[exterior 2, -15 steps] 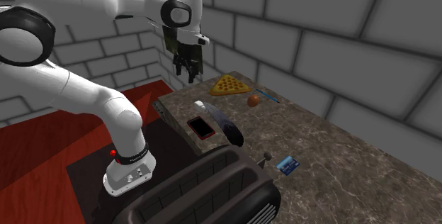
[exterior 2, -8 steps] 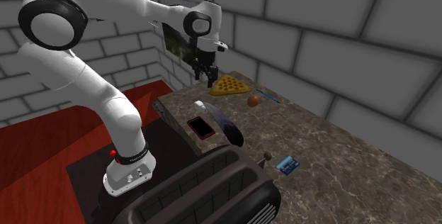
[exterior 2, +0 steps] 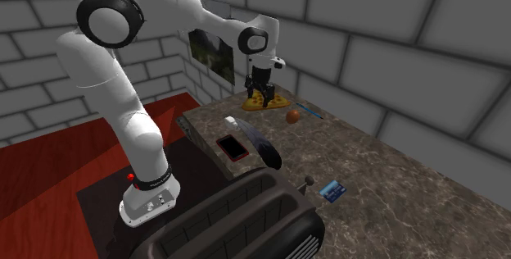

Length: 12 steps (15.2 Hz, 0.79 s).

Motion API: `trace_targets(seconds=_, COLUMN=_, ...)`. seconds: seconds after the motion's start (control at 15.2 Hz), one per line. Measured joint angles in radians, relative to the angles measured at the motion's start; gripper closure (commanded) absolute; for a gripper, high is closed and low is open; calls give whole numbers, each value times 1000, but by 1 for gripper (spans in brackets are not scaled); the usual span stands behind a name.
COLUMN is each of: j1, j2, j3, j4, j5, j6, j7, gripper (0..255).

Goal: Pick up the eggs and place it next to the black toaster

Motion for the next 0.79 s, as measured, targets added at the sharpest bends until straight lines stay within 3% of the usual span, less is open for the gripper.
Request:
trace_targets(seconds=0.53, j1=-31, j2=299, j3=-33, j4=238, j5=46, j6=98, j7=-68, gripper=0)
trace_targets(seconds=0.79, j1=-54, j2=437, j3=-39, j4=386, j5=74, j6=106, j7=-95, gripper=0)
